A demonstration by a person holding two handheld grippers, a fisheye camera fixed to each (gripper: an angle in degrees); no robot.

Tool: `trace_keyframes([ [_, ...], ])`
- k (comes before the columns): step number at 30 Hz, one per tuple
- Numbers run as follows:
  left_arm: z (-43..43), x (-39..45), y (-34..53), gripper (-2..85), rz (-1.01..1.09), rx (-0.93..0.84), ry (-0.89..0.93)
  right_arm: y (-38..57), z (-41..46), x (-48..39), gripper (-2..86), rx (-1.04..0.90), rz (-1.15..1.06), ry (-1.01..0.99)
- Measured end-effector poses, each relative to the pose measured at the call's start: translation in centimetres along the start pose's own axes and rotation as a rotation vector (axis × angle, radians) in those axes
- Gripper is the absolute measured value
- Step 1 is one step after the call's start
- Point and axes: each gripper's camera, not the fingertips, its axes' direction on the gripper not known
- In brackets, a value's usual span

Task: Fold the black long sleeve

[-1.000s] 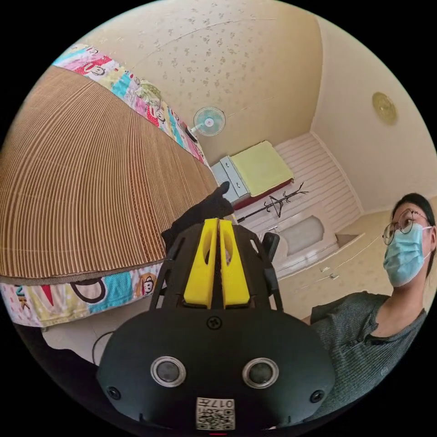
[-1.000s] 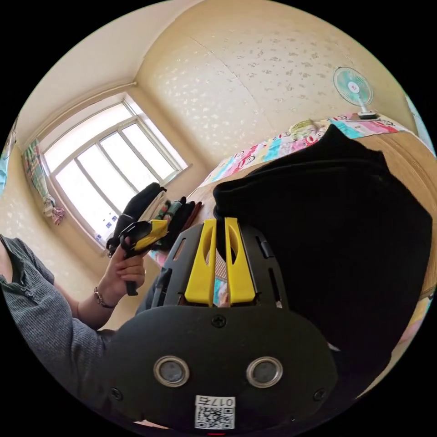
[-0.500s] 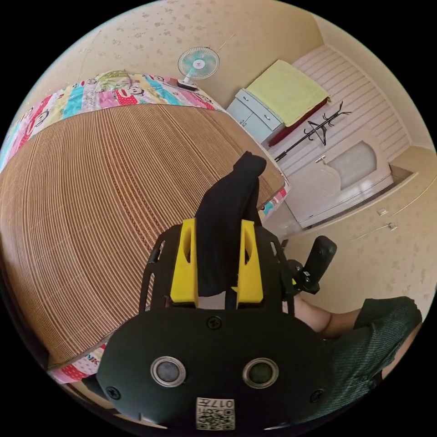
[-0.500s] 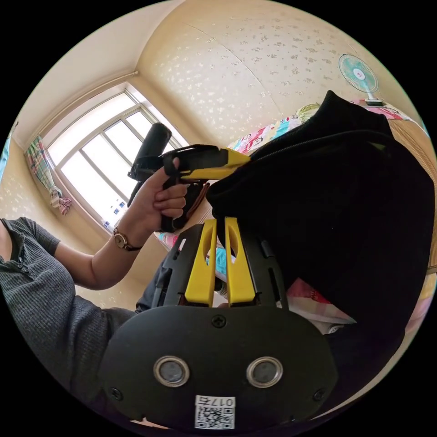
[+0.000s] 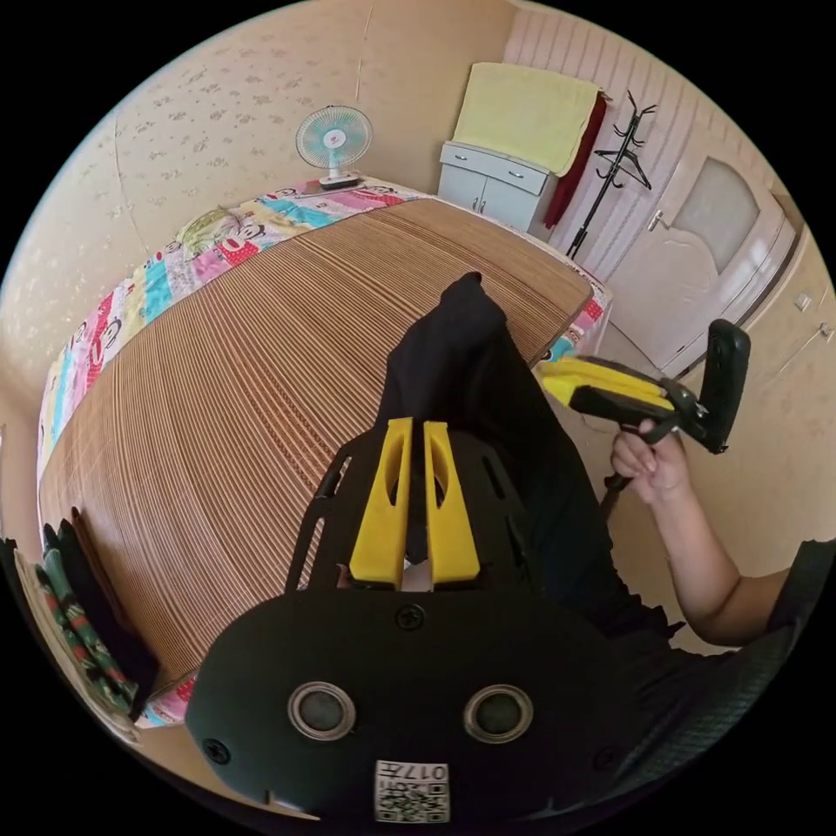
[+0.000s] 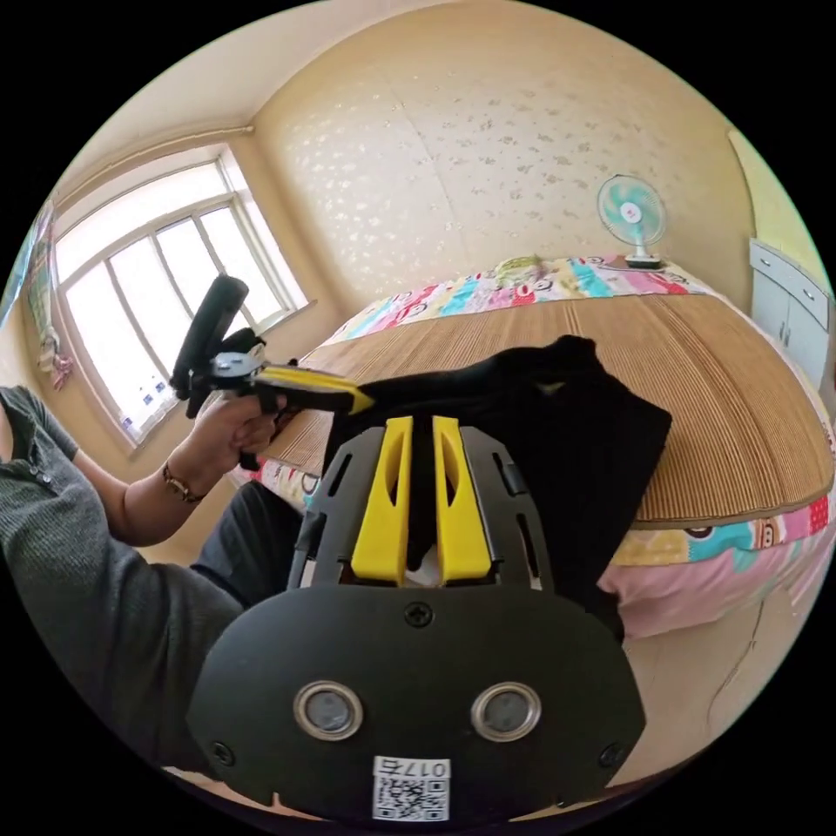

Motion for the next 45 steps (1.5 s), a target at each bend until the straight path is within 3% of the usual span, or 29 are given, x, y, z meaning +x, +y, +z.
trace_keyframes([
  [3, -0.2, 0.2, 0.7, 0.3, -0.033, 0.011, 0.055, -1.5, 1.6, 2.2, 10.5, -0.008, 0.114, 0.023],
  [6, -0.9, 0.2, 1.4, 0.5, -0.044, 0.013, 0.066, -1.2, 6.8, 4.5, 8.1, -0.115, 0.286, 0.055],
  [8, -1.5, -0.1, 2.0, 0.5, -0.06, 0.013, 0.075, 0.1, 11.5, 6.6, 3.8, -0.368, 0.433, -0.013],
  [13, -3.9, -1.6, 4.1, 0.5, -0.077, 0.021, 0.065, 3.8, 10.9, 2.7, 2.3, -0.425, 0.227, 0.227],
  [17, -6.4, -3.5, 6.2, 0.4, -0.092, 0.109, 0.157, 8.9, 9.8, 0.6, 1.8, -0.416, 0.261, 0.079],
  [21, -13.0, -8.6, 9.7, -0.2, -0.053, 0.392, 0.527, 12.6, 9.2, -3.5, 1.5, -0.379, 0.164, -0.06],
  [25, -19.8, -17.1, 13.2, -0.5, 0.011, 0.729, 1.122, 14.9, 6.0, -7.8, 1.4, -0.314, -0.038, -0.233],
  [33, -35.0, -23.9, 15.4, -0.5, 0.251, 1.165, 1.617, 18.7, -2.8, -13.5, 2.7, -0.268, -0.454, -0.385],
  [36, -39.0, -24.6, 15.4, -0.5, 0.17, 1.163, 1.629, 21.0, -4.3, -14.4, 3.3, -0.186, -0.48, -0.304],
  [38, -41.2, -24.3, 15.8, -0.4, 0.168, 1.165, 1.594, 22.8, -4.9, -13.4, 6.0, -0.055, -0.378, -0.252],
  [45, -47.1, -21.3, 17.2, -0.4, 0.175, 1.102, 1.573, 26.3, 0.9, -15.3, 14.8, 0.077, -0.311, -0.323],
])
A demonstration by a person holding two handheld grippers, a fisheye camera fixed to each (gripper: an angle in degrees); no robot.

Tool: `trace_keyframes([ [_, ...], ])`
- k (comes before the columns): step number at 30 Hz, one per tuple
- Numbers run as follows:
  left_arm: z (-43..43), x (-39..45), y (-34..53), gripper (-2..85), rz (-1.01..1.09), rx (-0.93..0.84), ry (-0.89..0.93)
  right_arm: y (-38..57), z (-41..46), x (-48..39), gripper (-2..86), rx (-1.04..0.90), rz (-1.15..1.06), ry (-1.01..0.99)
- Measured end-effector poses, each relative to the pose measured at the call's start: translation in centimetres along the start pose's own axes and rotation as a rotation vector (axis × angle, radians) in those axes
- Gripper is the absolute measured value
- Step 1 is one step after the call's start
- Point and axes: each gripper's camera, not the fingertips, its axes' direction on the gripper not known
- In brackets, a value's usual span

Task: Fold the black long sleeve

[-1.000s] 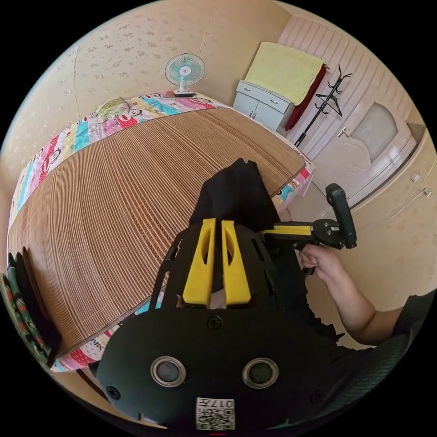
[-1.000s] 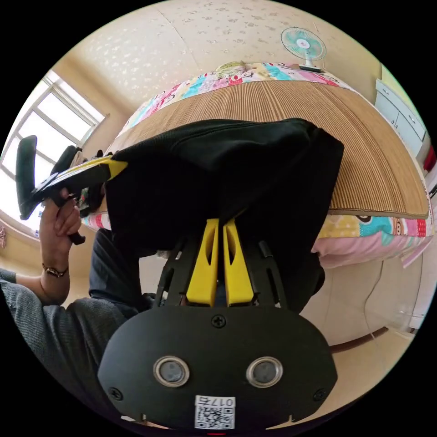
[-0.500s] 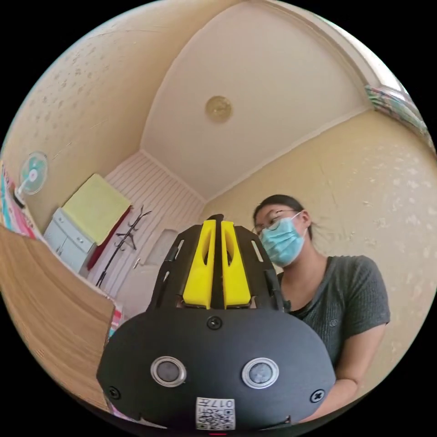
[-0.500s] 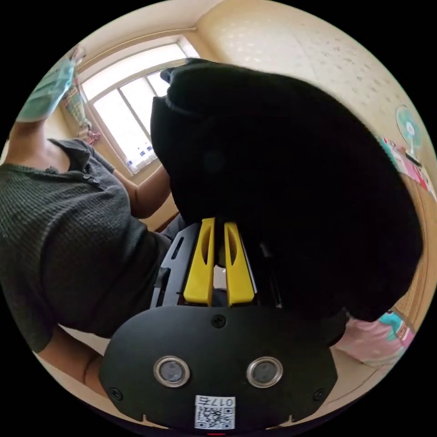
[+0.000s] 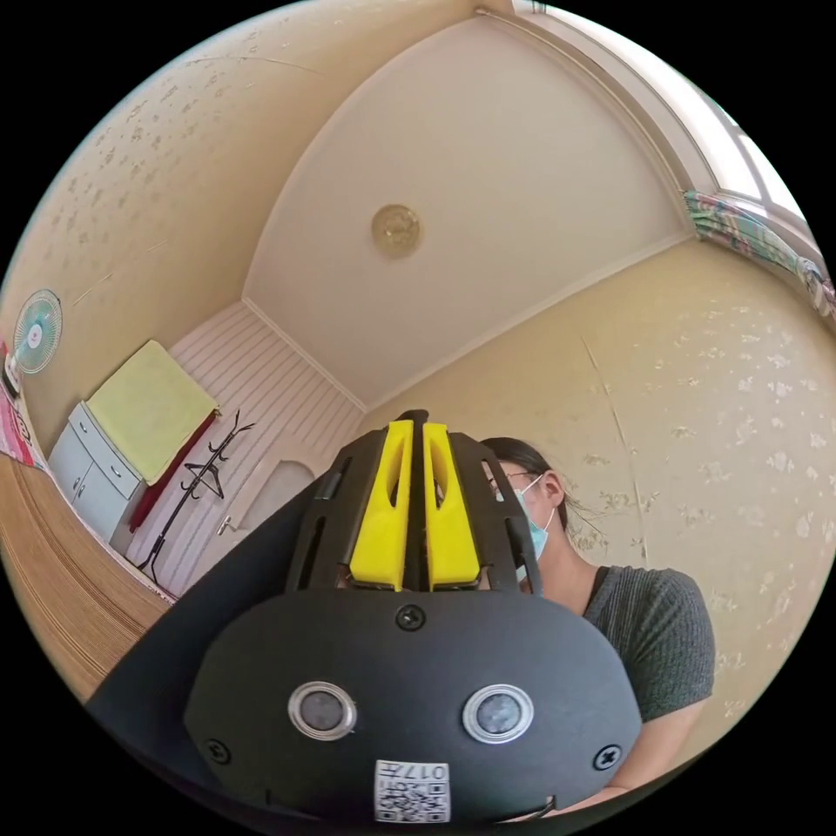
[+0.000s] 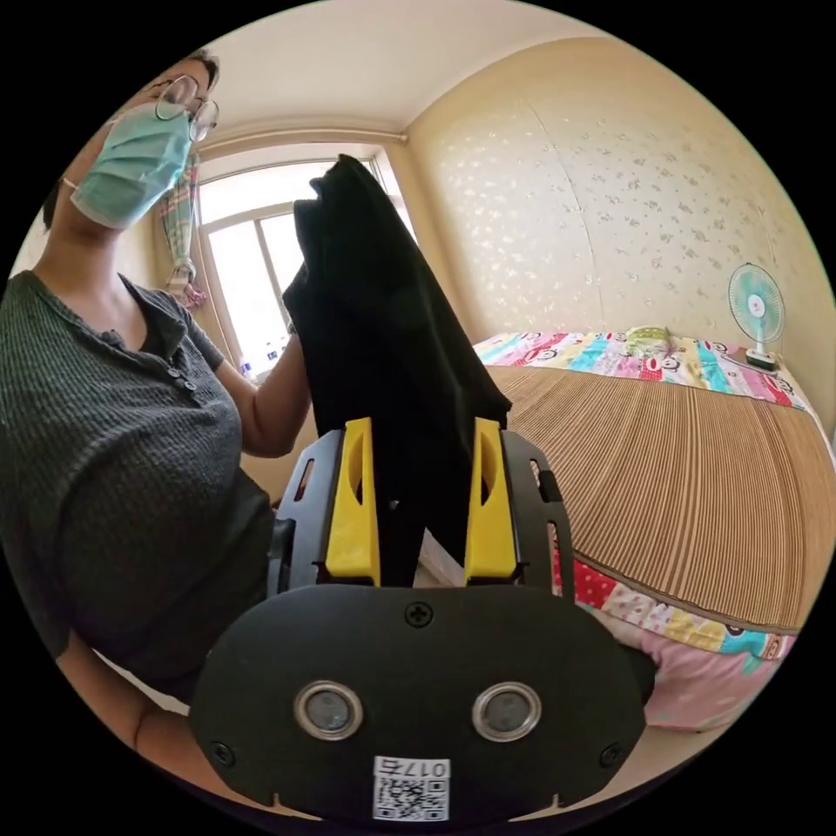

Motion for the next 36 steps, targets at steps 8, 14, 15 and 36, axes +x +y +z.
trace_keyframes([
  [8, 1.8, 6.1, -2.9, -0.4, -0.012, -0.049, -0.069, -4.3, 11.6, 0.2, 5.0, -0.022, 0.064, 0.301],
  [14, -2.2, 17.4, -6.0, -0.3, 0.193, -0.127, -0.43, -11.9, 1.9, -0.5, 4.3, 0.454, 0.241, 0.404],
  [15, -2.6, 19.0, -6.3, -0.2, 0.199, -0.197, -0.564, -12.6, 1.5, -1.1, 4.3, 0.477, 0.237, 0.397],
  [36, 20.3, 27.1, -2.9, -0.1, 0.9, 0.198, -1.383, -19.8, 5.9, -18.3, 3.2, 0.931, -0.099, 0.88],
])
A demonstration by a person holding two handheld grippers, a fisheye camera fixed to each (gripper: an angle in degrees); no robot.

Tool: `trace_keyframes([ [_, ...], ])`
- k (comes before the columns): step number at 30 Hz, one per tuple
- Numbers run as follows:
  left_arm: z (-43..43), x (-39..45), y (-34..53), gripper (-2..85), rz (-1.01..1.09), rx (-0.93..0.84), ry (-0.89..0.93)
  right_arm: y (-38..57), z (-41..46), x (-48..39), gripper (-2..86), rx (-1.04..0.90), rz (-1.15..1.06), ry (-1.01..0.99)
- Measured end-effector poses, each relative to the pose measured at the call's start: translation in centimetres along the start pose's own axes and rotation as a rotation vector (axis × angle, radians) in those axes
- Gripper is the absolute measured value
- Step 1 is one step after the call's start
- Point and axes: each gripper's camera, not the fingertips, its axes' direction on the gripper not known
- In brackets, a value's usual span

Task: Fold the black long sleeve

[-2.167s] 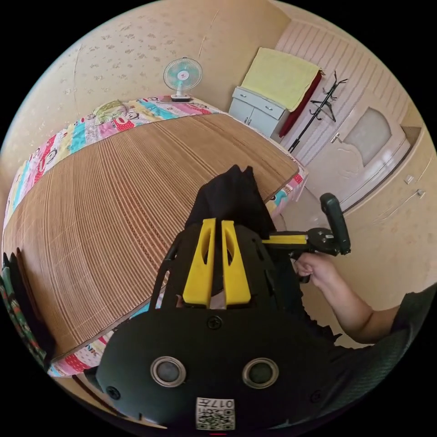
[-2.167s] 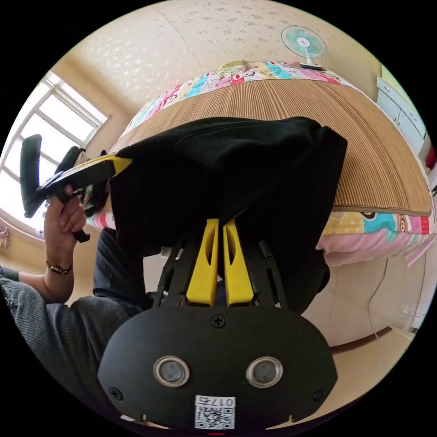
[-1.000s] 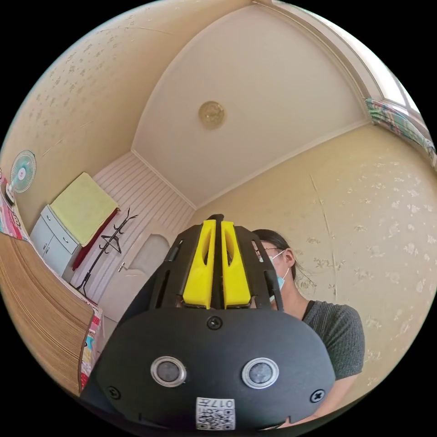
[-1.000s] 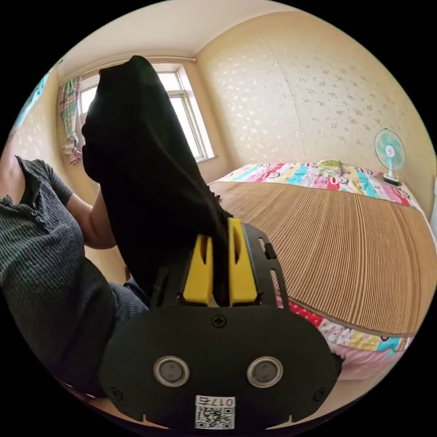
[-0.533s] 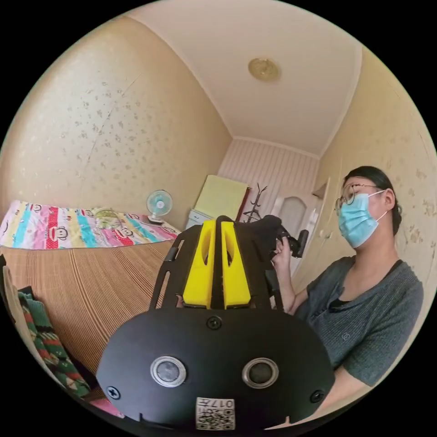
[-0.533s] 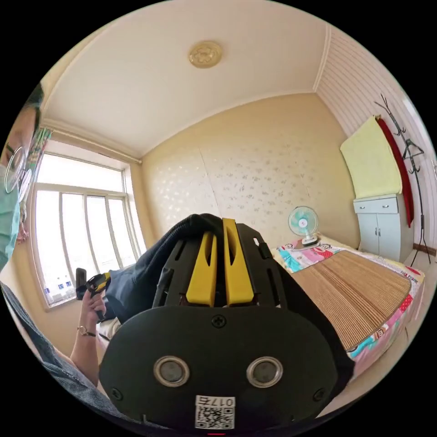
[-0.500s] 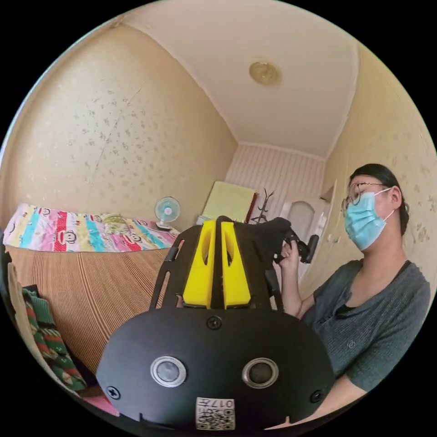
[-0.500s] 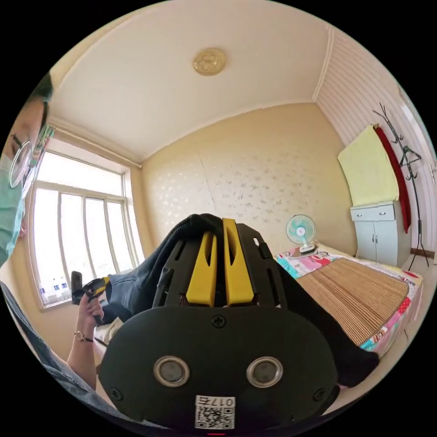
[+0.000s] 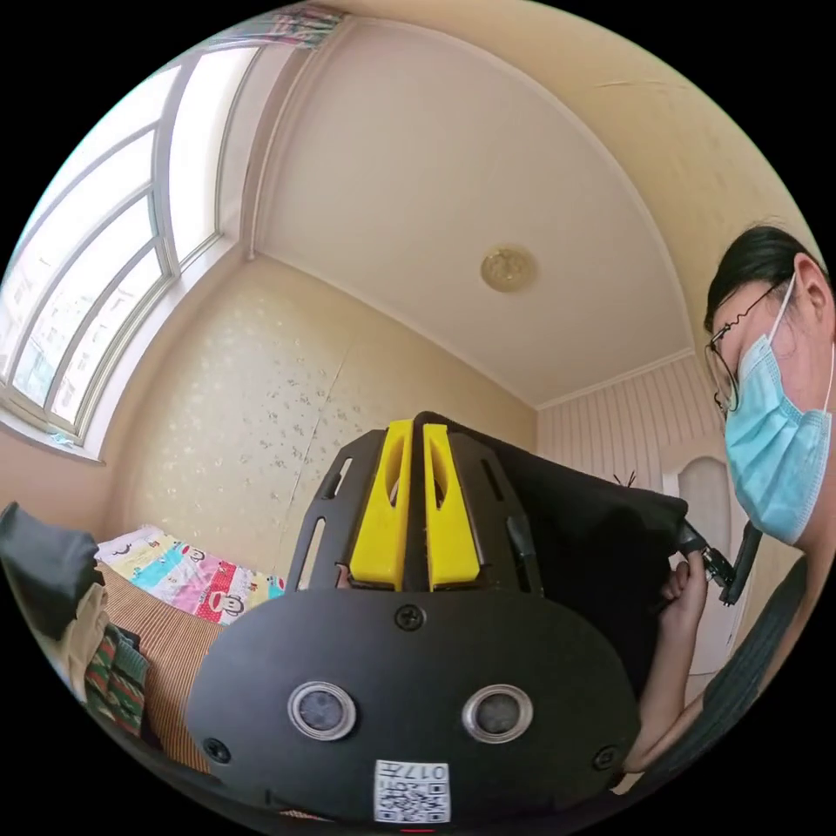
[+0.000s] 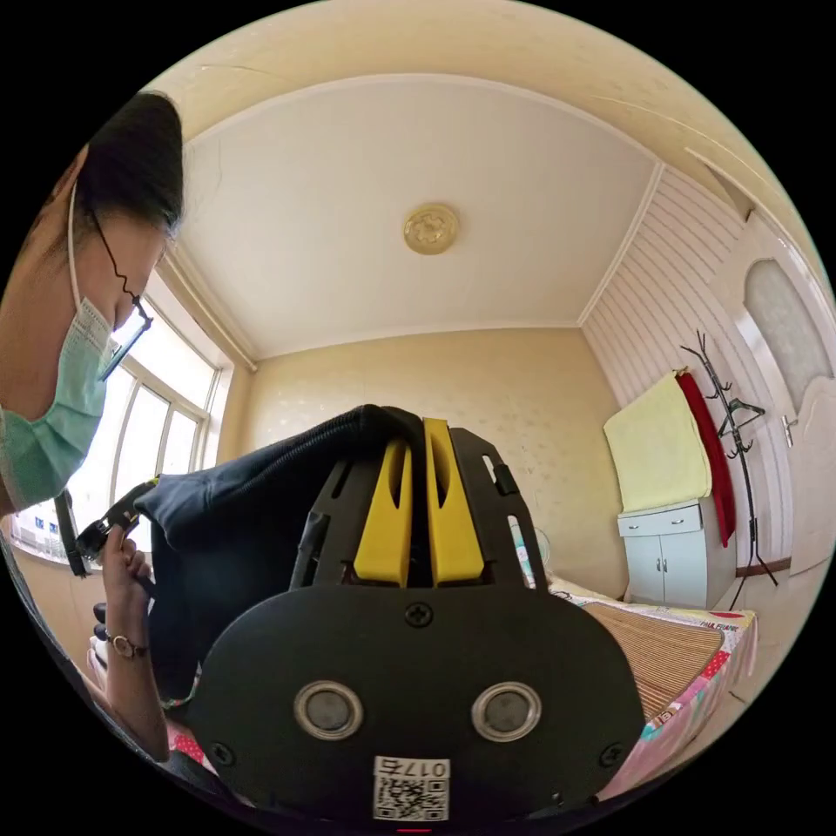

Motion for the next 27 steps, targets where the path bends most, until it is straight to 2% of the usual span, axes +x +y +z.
trace_keyframes([
  [3, 4.4, -0.9, 0.1, 0.1, 0.012, 0.057, -0.043, -0.5, 5.5, 0.8, 3.8, -0.113, -0.022, -0.088],
  [5, 10.8, -2.1, -0.2, 0.5, 0.075, -0.036, -0.091, 0.0, 15.1, 1.3, 4.3, -0.25, -0.077, -0.064],
  [6, 16.3, -3.6, -0.2, 0.9, 0.1, -0.137, -0.112, 0.4, 18.5, 1.7, 4.4, -0.302, -0.083, -0.059],
  [8, 26.7, -7.2, 0.8, 2.5, 0.127, -0.362, -0.116, 3.8, 34.7, 4.8, 5.3, -0.585, -0.019, -0.077],
  [9, 33.7, -10.5, 2.9, 4.6, 0.128, -0.541, -0.156, 5.4, 39.0, 5.8, 5.7, -0.669, 0.007, -0.089],
  [10, 39.5, -14.4, 6.3, 7.3, 0.102, -0.727, -0.236, 9.5, 46.7, 7.8, 7.0, -0.837, 0.064, -0.096],
  [11, 41.6, -16.3, 8.2, 7.4, 0.071, -0.819, -0.287, 14.8, 52.7, 9.5, 8.0, -1.029, 0.133, -0.101],
  [12, 44.0, -19.9, 12.3, 7.5, -0.002, -0.969, -0.382, 17.3, 54.6, 9.9, 8.4, -1.123, 0.16, -0.107],
  [13, 44.0, -22.2, 15.8, 6.9, -0.038, -1.039, -0.401, 21.6, 56.1, 10.1, 8.7, -1.216, 0.177, -0.14],
  [17, 39.8, -24.8, 26.2, 7.4, -0.049, -1.144, -0.297, 35.1, 52.0, 8.3, 8.8, -1.346, 0.014, -0.17],
  [19, 36.6, -26.4, 34.9, 10.3, -0.14, -1.326, -0.258, 42.3, 49.6, 8.6, 9.1, -1.479, -0.017, -0.17],
  [22, 31.5, -27.5, 44.4, 12.0, -0.307, -1.469, -0.247, 52.9, 45.1, 9.5, 9.4, -1.675, -0.04, -0.113],
  [25, 27.9, -26.0, 49.6, 12.7, -0.294, -1.53, -0.293, 59.7, 41.0, 8.5, 9.0, -1.8, -0.11, -0.104],
  [26, 27.5, -25.6, 50.1, 12.7, -0.27, -1.533, -0.314, 59.3, 39.6, 8.0, 8.2, -1.671, -0.14, -0.068],
  [27, 26.9, -25.0, 50.7, 12.7, -0.222, -1.532, -0.349, 59.1, 39.1, 7.8, 7.8, -1.638, -0.159, -0.075],
])
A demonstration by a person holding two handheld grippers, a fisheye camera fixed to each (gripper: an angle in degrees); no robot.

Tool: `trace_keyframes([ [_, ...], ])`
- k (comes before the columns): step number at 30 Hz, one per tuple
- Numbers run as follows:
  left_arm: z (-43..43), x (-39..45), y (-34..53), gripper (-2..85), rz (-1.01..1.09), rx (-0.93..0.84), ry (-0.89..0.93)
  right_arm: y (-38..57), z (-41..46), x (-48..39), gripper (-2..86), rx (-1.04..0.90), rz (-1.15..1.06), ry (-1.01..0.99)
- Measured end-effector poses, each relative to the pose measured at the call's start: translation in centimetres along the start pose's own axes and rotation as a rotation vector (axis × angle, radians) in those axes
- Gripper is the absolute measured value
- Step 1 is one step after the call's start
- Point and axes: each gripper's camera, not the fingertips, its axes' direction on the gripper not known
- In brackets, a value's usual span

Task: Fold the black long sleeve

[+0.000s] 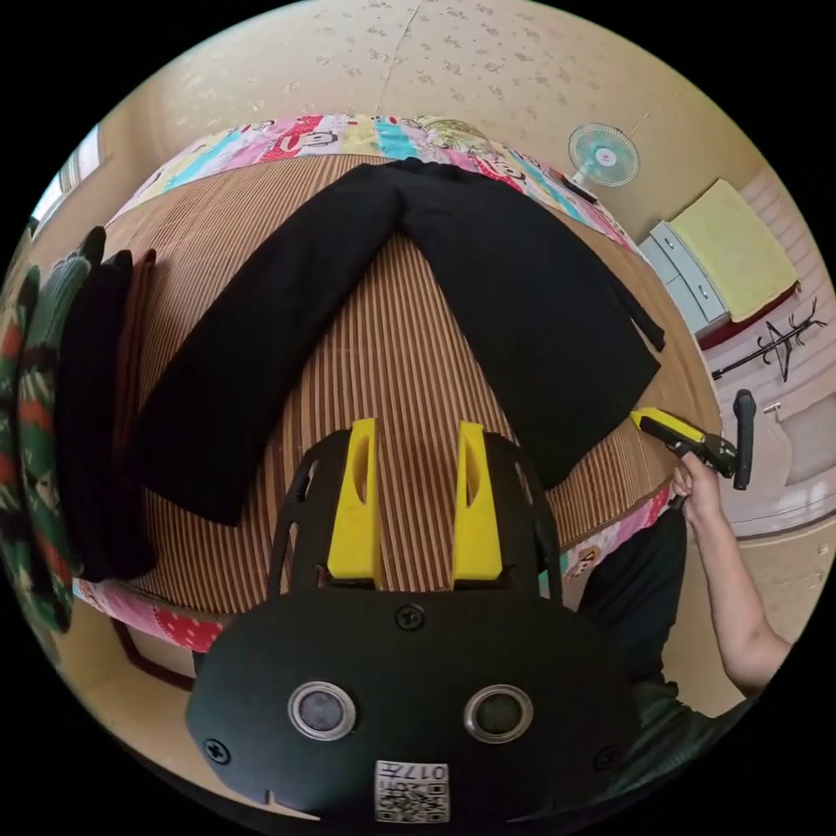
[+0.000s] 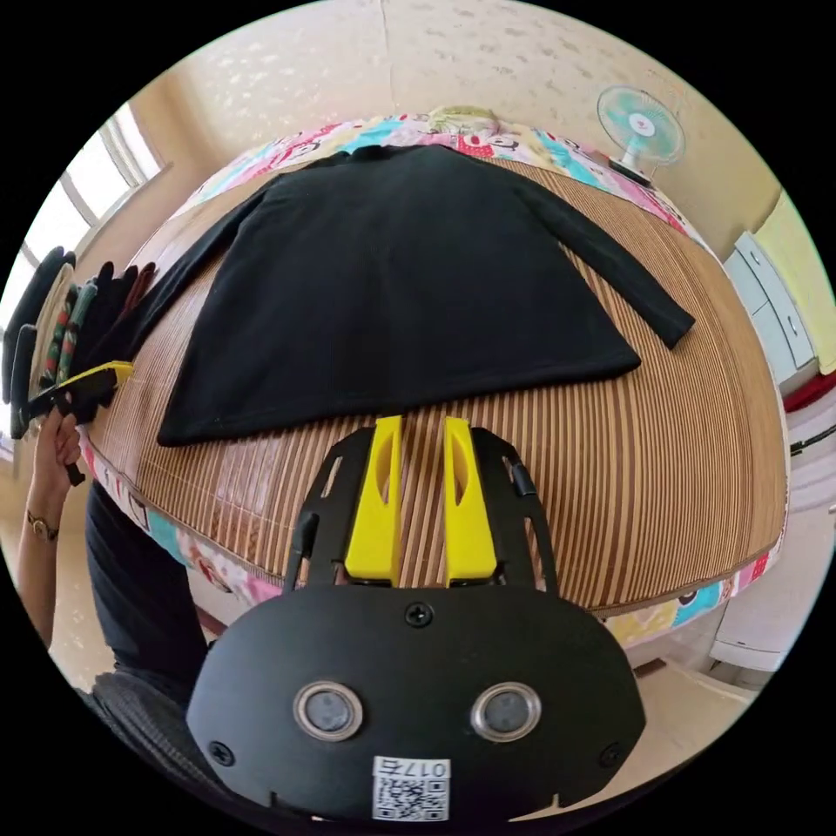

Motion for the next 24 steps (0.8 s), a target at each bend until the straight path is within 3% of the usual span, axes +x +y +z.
trace_keyframes([
  [2, 0.1, 0.4, 0.3, 12.6, 0.017, 0.02, -0.012, -0.7, -0.2, 0.3, 6.6, -0.028, 0.033, 0.004],
  [4, -0.5, 1.2, -0.7, 12.3, 0.049, 0.06, 0.107, -2.1, -1.5, 1.4, 5.6, -0.023, 0.089, -0.043],
  [8, 1.2, 4.0, -4.3, 12.3, 0.08, 0.005, 0.203, -4.9, -5.0, 3.1, 6.5, 0.177, 0.133, -0.097],
  [10, 4.7, 6.5, -6.1, 12.0, 0.109, -0.107, 0.138, -6.8, -2.6, 3.3, 6.8, 0.064, 0.104, -0.082],
  [11, 5.8, 7.0, -6.3, 11.1, 0.115, -0.153, 0.11, -7.6, 0.6, 3.2, 6.7, -0.099, 0.069, -0.073],
  [12, 7.4, 7.7, -6.2, 9.4, 0.12, -0.21, 0.005, -7.5, 1.2, 3.0, 6.5, -0.098, 0.055, -0.054],
  [14, 7.0, 8.5, -5.3, 6.4, 0.185, -0.176, -0.061, -6.5, 0.4, 2.1, 5.0, -0.068, -0.065, 0.023],
  [24, 0.7, 1.1, 8.3, 4.6, 0.143, -0.238, 0.11, 7.7, -5.7, -2.6, 2.5, -0.123, -0.26, -0.029],
])
